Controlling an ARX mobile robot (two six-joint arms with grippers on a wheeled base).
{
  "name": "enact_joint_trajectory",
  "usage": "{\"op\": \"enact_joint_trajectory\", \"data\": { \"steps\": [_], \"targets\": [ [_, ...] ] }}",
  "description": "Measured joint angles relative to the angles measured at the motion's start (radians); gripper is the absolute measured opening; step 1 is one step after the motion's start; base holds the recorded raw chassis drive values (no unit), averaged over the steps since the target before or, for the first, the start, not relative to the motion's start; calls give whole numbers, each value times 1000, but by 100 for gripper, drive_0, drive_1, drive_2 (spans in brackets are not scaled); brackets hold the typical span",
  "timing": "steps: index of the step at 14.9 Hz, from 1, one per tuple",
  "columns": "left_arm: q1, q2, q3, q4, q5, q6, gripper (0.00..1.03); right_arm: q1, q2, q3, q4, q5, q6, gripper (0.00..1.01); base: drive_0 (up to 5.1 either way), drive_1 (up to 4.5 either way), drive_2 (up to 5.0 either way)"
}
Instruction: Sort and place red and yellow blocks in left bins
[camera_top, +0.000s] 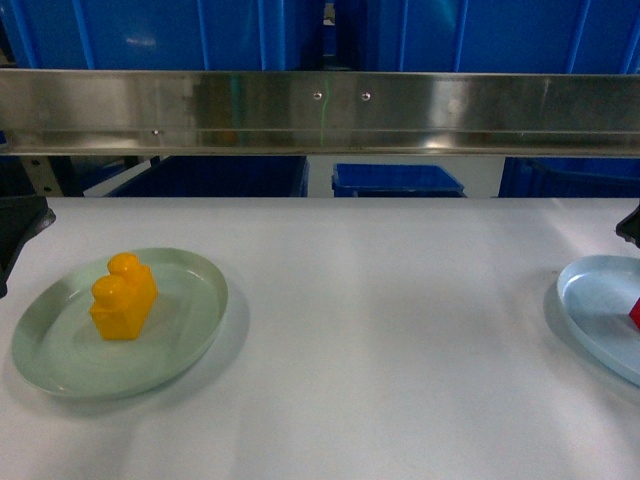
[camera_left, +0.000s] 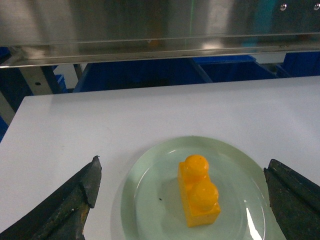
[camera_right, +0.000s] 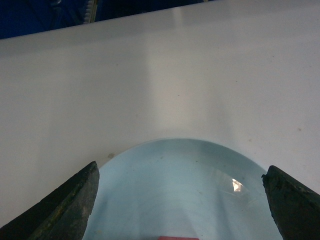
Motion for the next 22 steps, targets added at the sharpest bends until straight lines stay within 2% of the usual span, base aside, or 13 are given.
{"op": "enact_joint_trajectory", "data": {
  "steps": [2, 9, 13, 15, 16, 18, 19, 22],
  "targets": [
    [-1, 0, 0, -1, 0, 0, 98, 18, 0, 0, -15, -1, 0, 98, 0, 0, 0],
    [-1, 0, 0, -1, 0, 0, 98, 26, 2, -31, -89, -8, -36, 98, 0, 0, 0],
    [-1, 0, 0, 0, 0, 0, 98, 37, 38, -52, -75, -3, -45, 96, 0, 0, 0],
    [-1, 0, 0, -1, 0, 0, 98, 37, 50, -58, -45, 0, -50, 70, 0, 0, 0],
    [-1, 0, 0, 0, 0, 0, 98, 36, 50, -71, -22, 0, -57, 61, 0, 0, 0],
    [-1, 0, 0, 0, 0, 0, 98, 27, 50, -88, -5, -2, -90, 35, 0, 0, 0],
    [-1, 0, 0, 0, 0, 0, 98, 16, 49, -88, 5, -9, -110, 30, 0, 0, 0],
    [-1, 0, 0, 0, 0, 0, 98, 2, 39, -96, 62, -23, -124, 30, 0, 0, 0]
  ]
}}
